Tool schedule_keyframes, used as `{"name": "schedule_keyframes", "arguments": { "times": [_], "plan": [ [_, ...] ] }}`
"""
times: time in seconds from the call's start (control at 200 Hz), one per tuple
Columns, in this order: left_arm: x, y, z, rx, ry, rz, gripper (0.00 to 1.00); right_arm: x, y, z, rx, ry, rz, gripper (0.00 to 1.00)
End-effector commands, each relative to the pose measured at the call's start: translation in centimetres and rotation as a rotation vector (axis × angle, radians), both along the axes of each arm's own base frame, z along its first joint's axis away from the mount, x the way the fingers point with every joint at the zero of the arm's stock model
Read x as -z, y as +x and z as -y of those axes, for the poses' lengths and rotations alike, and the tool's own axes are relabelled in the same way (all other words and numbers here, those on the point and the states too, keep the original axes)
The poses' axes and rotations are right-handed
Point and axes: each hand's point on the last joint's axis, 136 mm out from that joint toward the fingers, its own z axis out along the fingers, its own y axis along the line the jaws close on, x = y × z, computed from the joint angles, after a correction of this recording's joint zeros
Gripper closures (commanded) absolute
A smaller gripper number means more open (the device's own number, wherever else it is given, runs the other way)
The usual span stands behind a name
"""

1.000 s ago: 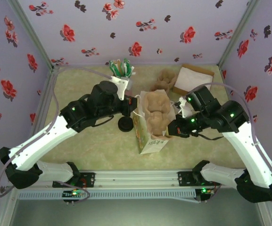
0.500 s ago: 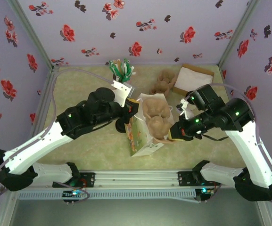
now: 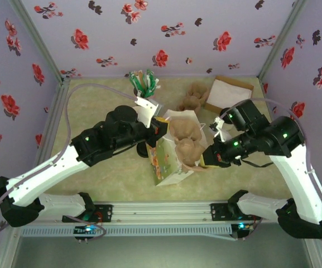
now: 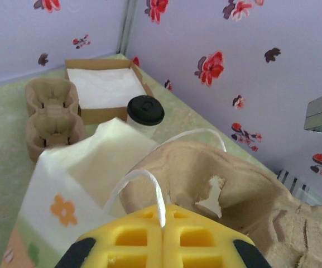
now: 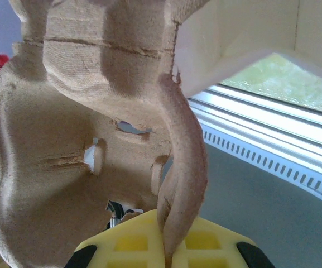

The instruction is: Pack the takeout coffee

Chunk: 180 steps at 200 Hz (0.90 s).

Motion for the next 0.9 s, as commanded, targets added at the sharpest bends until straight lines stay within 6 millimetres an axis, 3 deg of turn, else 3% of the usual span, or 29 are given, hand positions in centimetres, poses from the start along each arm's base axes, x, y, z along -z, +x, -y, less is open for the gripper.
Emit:
{"name": "schedule_keyframes", "arguments": {
  "times": [0.0, 0.24, 0.62, 0.895],
  "plan": [
    [-2.8, -0.4, 0.8, 0.039, -0.083, 0.057, 1.00, -0.4, -0.8, 1.1, 0.018, -0.025, -0.002, 1.00],
    [-5.0, -0.7, 2.0, 0.092, -0.159, 0.098, 1.00, -1.2, -1.2, 2.6, 0.048, -0.050, 0.052, 1.00],
    [-7.8, -1.4, 4.5, 0.213, -0.267, 0.106, 1.00, 0.3, -1.2, 4.1, 0.078, -0.127, 0.076, 1.00],
    [-10.1, -1.3, 5.8, 0.247, -0.399, 0.103, 1.00, -1.5, -1.1, 5.0, 0.120, -0.126, 0.147, 1.00]
  ]
}}
